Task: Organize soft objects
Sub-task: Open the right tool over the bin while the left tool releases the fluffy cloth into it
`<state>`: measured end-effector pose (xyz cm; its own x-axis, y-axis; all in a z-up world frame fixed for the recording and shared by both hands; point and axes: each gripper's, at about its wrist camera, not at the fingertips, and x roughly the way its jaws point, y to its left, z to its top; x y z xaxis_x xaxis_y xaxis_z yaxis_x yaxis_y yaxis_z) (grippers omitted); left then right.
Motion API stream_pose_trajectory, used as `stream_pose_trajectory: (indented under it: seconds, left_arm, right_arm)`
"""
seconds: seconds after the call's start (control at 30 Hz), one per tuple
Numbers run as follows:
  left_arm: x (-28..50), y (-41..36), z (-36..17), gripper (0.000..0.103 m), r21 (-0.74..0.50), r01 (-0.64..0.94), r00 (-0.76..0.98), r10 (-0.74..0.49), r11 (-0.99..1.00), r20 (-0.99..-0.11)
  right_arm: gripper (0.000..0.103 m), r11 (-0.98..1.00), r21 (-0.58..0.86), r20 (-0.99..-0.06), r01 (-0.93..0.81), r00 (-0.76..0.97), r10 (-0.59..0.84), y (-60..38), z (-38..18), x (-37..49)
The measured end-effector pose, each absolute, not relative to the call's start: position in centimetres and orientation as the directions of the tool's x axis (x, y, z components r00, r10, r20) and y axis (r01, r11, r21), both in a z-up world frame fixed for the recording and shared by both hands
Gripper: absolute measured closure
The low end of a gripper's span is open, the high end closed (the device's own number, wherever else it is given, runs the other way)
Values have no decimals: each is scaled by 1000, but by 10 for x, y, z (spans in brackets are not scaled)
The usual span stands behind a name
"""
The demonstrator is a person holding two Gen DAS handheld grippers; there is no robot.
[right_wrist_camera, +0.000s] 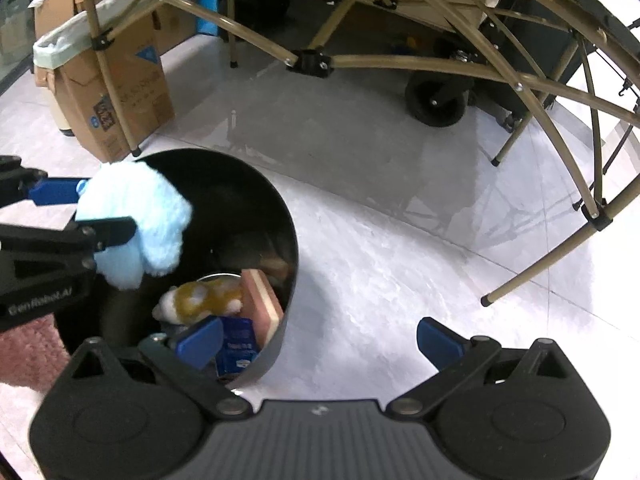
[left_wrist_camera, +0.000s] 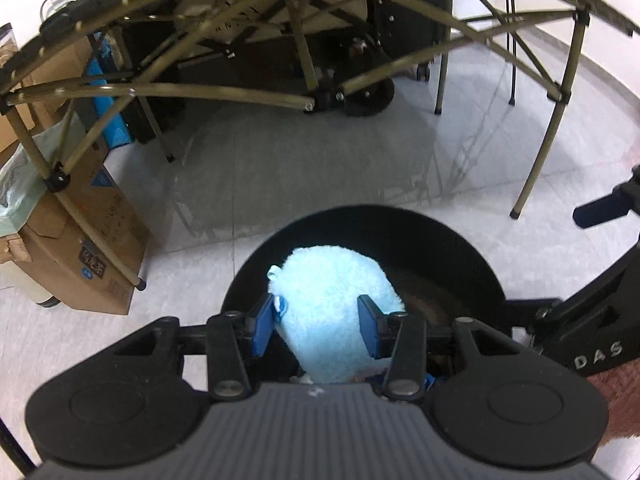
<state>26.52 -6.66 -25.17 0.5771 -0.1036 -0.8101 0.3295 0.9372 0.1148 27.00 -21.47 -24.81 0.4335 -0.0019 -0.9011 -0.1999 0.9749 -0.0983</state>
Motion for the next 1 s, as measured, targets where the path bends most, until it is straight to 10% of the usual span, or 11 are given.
stream_pose_trajectory:
  seconds: [0.33, 0.4, 0.57, 1.0]
  left_arm:
    - [269, -63, -262, 49, 90, 332, 530, -107, 939, -841]
    - [268, -62, -259, 23, 94, 319, 540, -99, 943, -836]
    - [265, -59, -246, 0, 130, 278, 601, -67, 952, -797]
    - [266, -55, -242, 0, 110, 256, 609, -72, 960, -790]
  right_arm:
    - [0, 972, -118, -905, -202, 425, -22, -212, -253, 272]
    - [0, 972, -119, -905, -202, 425, -23, -212, -253, 272]
    - [0, 973, -118, -903, -199, 430, -22, -212, -252, 272]
    - [0, 973, -109, -900, -203, 436, -10, -211, -250, 273]
